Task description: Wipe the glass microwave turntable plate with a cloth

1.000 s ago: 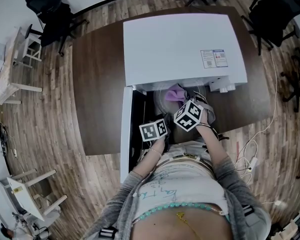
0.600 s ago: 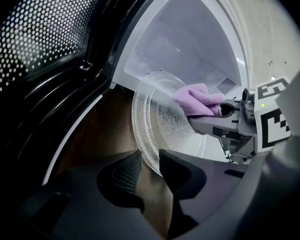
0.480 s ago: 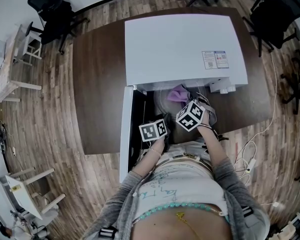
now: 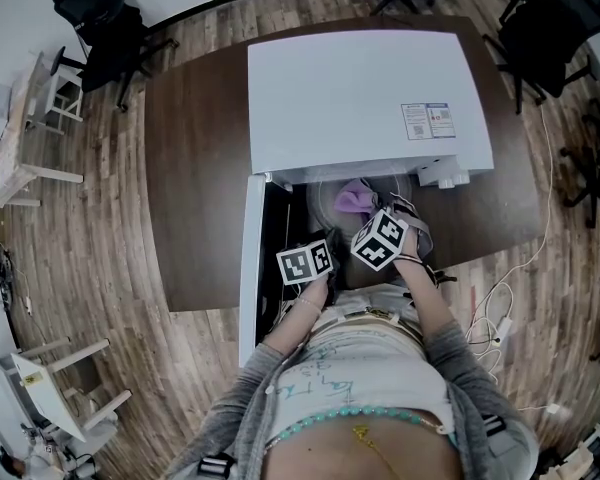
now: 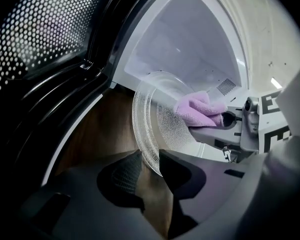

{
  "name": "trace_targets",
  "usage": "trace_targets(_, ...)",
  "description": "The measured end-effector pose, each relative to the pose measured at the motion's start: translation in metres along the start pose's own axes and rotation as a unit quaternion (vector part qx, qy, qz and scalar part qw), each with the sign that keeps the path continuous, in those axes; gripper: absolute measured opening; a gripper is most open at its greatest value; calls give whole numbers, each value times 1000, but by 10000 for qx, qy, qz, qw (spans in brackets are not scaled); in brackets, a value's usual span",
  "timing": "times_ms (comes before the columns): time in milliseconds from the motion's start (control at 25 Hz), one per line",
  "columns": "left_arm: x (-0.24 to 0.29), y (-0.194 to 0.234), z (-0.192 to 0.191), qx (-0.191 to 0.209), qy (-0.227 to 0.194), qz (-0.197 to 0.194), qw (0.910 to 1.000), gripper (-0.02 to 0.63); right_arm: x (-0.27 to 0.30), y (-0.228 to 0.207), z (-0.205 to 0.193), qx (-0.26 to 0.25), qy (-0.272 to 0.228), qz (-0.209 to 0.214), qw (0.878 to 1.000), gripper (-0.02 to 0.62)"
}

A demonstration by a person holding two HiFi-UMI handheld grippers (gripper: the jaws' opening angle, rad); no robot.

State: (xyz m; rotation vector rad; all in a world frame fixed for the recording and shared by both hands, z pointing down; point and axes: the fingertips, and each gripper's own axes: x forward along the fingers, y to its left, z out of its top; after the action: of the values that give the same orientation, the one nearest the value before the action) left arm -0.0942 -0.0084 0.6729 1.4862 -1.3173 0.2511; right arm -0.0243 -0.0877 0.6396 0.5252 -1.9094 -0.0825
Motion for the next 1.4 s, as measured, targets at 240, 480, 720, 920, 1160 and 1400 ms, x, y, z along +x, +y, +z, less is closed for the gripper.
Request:
trace_targets(240, -1, 0, 0, -18, 2, 2, 10000, 117, 2, 8, 6, -185, 0, 129, 9997, 114)
trace_targets(480, -1, -1, -1, -4, 0, -8, 10000, 117, 4, 11, 20, -400, -70, 199, 9990, 114)
trace_targets(720, -1, -1, 0, 1, -4, -9, 10000, 117, 8, 8, 30, -477, -138, 270, 9984, 115)
trace_targets(920, -1, 0, 0, -24, -2, -9, 10000, 117, 6, -1, 37, -419, -207, 268, 9985, 115)
trace_targets(1160, -2, 0, 1, -42, -8, -19, 10000, 117, 7, -16, 36, -342, -201, 175, 9991, 115)
trace_targets(1400, -1, 0, 0, -59, 3, -26, 10000, 117, 7, -26, 27, -256, -141, 70, 9995, 115)
